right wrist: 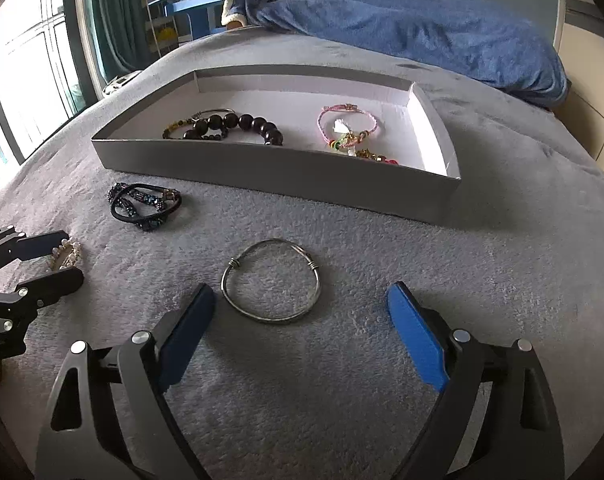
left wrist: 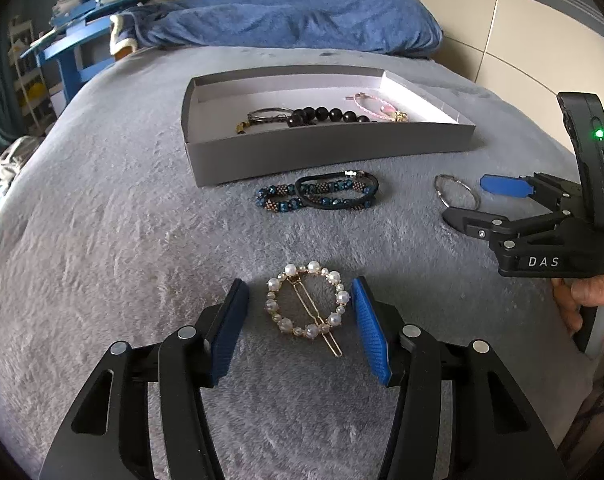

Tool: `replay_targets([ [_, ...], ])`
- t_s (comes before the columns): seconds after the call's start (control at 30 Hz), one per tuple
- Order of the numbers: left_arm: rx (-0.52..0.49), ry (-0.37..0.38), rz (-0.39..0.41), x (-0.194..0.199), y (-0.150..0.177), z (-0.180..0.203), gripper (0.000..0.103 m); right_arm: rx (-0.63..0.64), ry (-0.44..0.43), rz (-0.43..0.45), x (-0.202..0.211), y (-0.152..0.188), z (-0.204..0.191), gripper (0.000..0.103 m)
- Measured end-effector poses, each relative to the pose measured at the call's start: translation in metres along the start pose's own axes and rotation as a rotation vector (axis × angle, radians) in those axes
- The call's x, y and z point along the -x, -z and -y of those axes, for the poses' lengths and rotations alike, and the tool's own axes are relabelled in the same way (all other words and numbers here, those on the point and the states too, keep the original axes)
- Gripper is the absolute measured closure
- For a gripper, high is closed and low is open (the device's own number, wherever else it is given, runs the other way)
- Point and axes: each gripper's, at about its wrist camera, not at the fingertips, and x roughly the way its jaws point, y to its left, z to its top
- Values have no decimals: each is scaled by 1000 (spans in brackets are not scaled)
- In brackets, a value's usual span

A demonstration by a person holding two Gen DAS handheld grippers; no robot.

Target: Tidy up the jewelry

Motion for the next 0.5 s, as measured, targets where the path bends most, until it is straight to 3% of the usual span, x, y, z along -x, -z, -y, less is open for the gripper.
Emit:
replay_targets([
  [0.07,-1,-1,1,0,0,0,49,2,-1,2,0,0,0,17],
  [0.2,-5,5,12,2,0,2,58,18,-20,27,5,2,-2,45],
  [0.27,-7,10,17,3,0,2,61,34,-25,36,6,2,-6,53],
  [0.5,4,23,27,5,1,0,61,18,-40,56,9,3,-3,54],
])
